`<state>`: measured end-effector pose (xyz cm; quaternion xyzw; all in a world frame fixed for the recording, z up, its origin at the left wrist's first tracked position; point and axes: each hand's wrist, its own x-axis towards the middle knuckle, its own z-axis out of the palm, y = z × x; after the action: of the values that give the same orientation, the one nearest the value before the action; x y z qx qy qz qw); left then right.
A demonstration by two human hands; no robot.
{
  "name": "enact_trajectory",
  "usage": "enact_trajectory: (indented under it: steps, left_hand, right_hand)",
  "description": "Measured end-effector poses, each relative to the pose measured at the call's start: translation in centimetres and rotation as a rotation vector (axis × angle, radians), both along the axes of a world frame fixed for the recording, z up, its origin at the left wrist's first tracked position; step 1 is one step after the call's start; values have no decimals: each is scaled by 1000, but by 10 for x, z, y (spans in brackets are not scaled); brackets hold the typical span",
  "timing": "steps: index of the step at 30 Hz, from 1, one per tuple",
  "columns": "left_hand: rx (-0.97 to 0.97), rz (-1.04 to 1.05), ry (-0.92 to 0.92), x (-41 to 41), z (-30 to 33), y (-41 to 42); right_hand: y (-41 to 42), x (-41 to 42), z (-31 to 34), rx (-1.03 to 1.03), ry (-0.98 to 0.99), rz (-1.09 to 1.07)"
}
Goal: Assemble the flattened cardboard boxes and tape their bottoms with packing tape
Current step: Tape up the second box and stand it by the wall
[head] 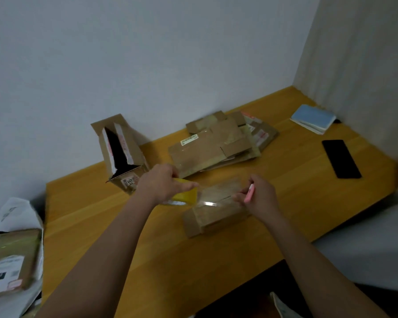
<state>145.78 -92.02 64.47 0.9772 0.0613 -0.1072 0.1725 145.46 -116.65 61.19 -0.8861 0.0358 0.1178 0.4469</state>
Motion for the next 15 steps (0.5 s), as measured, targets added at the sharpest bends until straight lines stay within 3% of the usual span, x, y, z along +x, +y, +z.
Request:
enact_trajectory:
  steps: [6, 11, 15]
  left_hand:
    - [78, -96, 249, -1, -6, -5]
    - [-124, -31, 511, 1, -31, -3]
    - [-224, -37, 559, -3, -40, -6]
  right_hand:
    - [5, -11, 0, -64, 308, 111]
    - [4, -6, -7, -26, 296, 48]
    - [7, -6, -18, -134, 277, 38]
